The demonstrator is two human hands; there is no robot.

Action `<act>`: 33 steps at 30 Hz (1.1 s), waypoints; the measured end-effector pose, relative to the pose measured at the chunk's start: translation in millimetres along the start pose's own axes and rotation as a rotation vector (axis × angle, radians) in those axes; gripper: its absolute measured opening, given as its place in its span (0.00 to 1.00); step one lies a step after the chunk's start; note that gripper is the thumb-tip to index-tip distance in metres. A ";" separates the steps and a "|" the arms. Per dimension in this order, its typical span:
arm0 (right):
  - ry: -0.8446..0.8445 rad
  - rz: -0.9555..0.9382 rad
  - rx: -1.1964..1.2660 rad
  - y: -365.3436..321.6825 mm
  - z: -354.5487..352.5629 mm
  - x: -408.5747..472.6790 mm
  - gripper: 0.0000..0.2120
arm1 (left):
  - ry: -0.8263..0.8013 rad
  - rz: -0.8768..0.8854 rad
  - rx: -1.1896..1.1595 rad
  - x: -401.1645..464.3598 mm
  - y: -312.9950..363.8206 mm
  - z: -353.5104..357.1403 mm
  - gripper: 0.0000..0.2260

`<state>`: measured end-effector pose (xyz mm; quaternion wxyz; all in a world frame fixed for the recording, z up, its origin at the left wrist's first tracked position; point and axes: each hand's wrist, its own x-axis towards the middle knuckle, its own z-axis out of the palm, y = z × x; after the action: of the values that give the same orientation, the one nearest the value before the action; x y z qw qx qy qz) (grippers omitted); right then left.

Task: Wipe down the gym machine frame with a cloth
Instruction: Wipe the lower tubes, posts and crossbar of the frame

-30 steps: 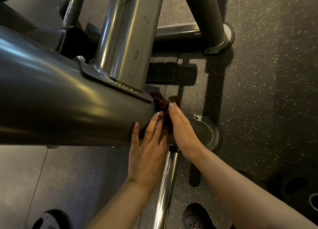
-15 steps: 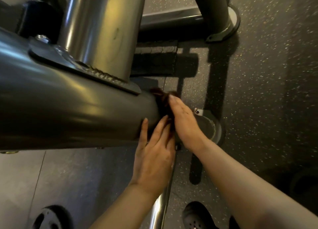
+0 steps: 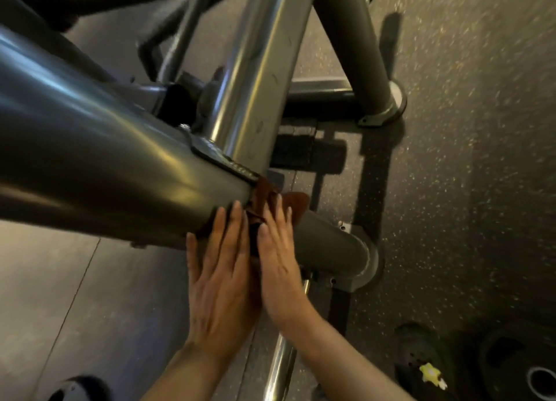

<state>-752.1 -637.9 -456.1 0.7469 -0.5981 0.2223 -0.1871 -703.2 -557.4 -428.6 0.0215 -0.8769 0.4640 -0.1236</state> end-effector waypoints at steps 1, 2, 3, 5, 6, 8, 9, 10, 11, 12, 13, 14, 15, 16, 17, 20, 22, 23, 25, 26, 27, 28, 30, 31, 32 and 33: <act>-0.032 -0.033 0.015 -23.0 9.7 -1.9 0.20 | 0.078 -0.042 -0.035 -1.9 -5.6 -11.7 0.25; -0.059 -0.032 0.060 -41.2 19.3 -7.0 0.20 | 0.169 -0.105 -0.127 -7.7 -12.1 -22.7 0.23; -0.083 -0.014 0.109 -55.5 27.9 -14.3 0.21 | 0.258 -0.179 -0.276 -9.8 -12.1 -39.8 0.23; -0.130 -0.021 0.110 -69.1 42.6 -33.5 0.24 | 0.388 -0.293 -0.541 -15.2 -5.8 -70.4 0.21; -0.171 -0.023 0.088 -71.6 49.8 -42.2 0.24 | 0.433 -0.335 -0.605 -18.0 -0.6 -78.8 0.21; -0.207 0.132 0.098 -80.3 59.4 -49.9 0.20 | 0.405 -0.639 -0.939 -19.2 1.6 -87.0 0.19; -0.226 0.175 0.065 -83.6 60.9 -52.7 0.16 | 0.303 -0.888 -1.192 -18.5 -0.8 -89.5 0.15; -0.230 0.189 0.063 -84.0 55.2 -58.0 0.12 | 0.194 -1.070 -1.354 -18.8 -3.7 -87.2 0.11; -0.187 0.192 0.039 -86.2 50.4 -61.6 0.11 | 0.149 -1.182 -1.404 -20.7 -7.2 -83.7 0.08; -0.106 0.185 0.006 -89.8 48.2 -62.9 0.12 | 0.183 -1.260 -1.407 -23.2 -11.2 -82.4 0.07; -0.019 0.153 -0.005 -93.7 43.2 -64.8 0.11 | 0.281 -1.305 -1.375 -21.0 -12.5 -86.0 0.06; 0.046 0.113 0.005 -98.0 36.8 -64.8 0.09 | 0.411 -1.326 -1.317 -17.6 -16.8 -92.1 0.06; 0.090 0.046 -0.022 -107.2 33.3 -60.0 0.12 | 0.545 -1.315 -1.270 -13.3 -22.1 -100.8 0.08; 0.117 -0.012 -0.070 -114.2 31.7 -52.3 0.16 | 0.658 -1.281 -1.255 -7.0 -25.9 -108.1 0.10; 0.109 -0.059 -0.104 -122.8 30.2 -41.4 0.21 | 0.755 -1.242 -1.277 0.9 -30.1 -116.4 0.12; -0.030 -0.138 -0.118 -132.2 37.8 -13.4 0.27 | 0.876 -1.153 -1.361 26.8 -31.0 -120.3 0.13; -0.084 -0.134 -0.136 -122.5 50.1 -6.1 0.28 | 0.813 -1.201 -1.266 28.0 -20.2 -97.3 0.16; -0.082 -0.142 -0.150 -117.1 51.8 -5.3 0.28 | 0.747 -1.238 -1.272 25.3 -11.3 -84.2 0.17; -0.073 -0.156 -0.146 -106.9 50.4 -5.1 0.27 | 0.558 -1.298 -1.418 13.0 3.4 -65.3 0.16; -0.079 -0.155 -0.127 -102.9 48.8 -5.5 0.27 | 0.505 -1.317 -1.468 7.7 6.9 -61.1 0.14; -0.089 -0.154 -0.113 -98.5 45.6 -5.6 0.27 | 0.535 -1.301 -1.498 5.9 7.5 -61.5 0.13; -0.096 -0.143 -0.095 -93.9 42.1 -6.4 0.27 | 0.624 -1.254 -1.515 6.5 6.2 -64.3 0.14; -0.092 -0.095 -0.046 -84.8 34.7 -9.1 0.27 | 0.787 -1.103 -1.377 18.5 1.4 -86.5 0.15; -0.089 -0.081 -0.039 -79.6 32.1 -10.7 0.26 | 0.816 -1.034 -1.275 23.6 -1.0 -95.4 0.17; -0.085 -0.079 -0.048 -75.0 30.1 -11.5 0.26 | 0.836 -0.978 -1.202 26.9 -1.0 -99.2 0.18; -0.076 -0.086 -0.058 -71.7 28.6 -11.6 0.25 | 0.821 -0.946 -1.165 28.1 0.9 -98.5 0.19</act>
<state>-746.8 -623.7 -379.5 0.7286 -0.6351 0.1731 -0.1894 -712.1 -573.3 -327.8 -0.6565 -0.7350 0.0097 -0.1692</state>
